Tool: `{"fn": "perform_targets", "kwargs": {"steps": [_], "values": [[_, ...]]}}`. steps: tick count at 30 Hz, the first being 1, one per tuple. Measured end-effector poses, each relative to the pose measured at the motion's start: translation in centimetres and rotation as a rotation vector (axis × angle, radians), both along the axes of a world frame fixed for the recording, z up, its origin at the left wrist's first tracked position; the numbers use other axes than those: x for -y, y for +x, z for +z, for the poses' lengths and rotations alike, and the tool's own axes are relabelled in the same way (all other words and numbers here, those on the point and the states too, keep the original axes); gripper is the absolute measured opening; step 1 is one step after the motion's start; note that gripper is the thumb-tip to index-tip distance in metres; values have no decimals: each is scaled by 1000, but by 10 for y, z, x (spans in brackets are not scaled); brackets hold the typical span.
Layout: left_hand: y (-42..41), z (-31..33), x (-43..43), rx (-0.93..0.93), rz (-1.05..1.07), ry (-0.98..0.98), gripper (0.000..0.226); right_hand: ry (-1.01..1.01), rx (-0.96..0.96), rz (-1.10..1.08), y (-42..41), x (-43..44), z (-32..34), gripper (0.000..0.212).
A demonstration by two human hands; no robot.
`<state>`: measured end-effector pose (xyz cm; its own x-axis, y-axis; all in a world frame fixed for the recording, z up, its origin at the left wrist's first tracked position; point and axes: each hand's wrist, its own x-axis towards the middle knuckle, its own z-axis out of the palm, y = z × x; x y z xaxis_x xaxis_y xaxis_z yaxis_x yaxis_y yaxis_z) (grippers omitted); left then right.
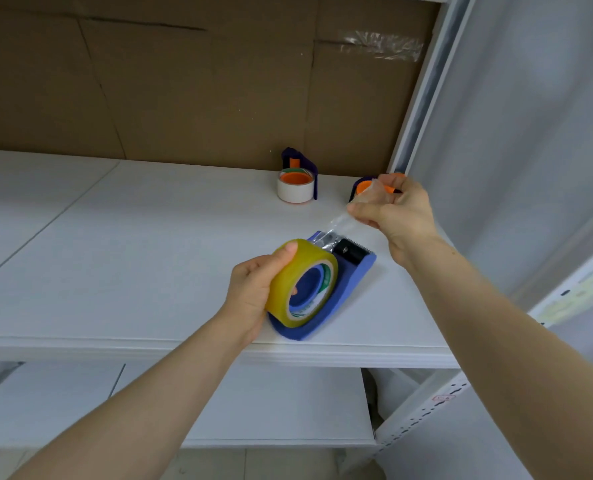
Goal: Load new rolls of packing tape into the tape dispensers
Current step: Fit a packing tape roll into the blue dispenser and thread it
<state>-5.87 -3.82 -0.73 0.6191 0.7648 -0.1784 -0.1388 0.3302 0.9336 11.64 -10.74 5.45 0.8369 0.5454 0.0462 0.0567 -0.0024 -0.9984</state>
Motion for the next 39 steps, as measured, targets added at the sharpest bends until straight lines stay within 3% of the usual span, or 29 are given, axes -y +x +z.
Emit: {"fn": "perform_targets", "kwargs": {"steps": [4,9,15,27,34,39], "values": [[0,0,3,-7,26,92,39,-163,12,51,-3,7,-7,92],[1,1,5,-6,-11,197,72,-242,27,31,-9,12,-17,104],[4,-3,5,5,-1,112,15,-202,-35,22,-17,21,-15,102],[14,-6,26,19,42,203,41,-328,-286,63,-20,37,-21,91],[15,-8,31,9,56,238,46,-456,-226,111,-20,32,-18,74],[12,-11,28,16,66,281,43,-434,-202,83,-18,30,-21,80]]}}
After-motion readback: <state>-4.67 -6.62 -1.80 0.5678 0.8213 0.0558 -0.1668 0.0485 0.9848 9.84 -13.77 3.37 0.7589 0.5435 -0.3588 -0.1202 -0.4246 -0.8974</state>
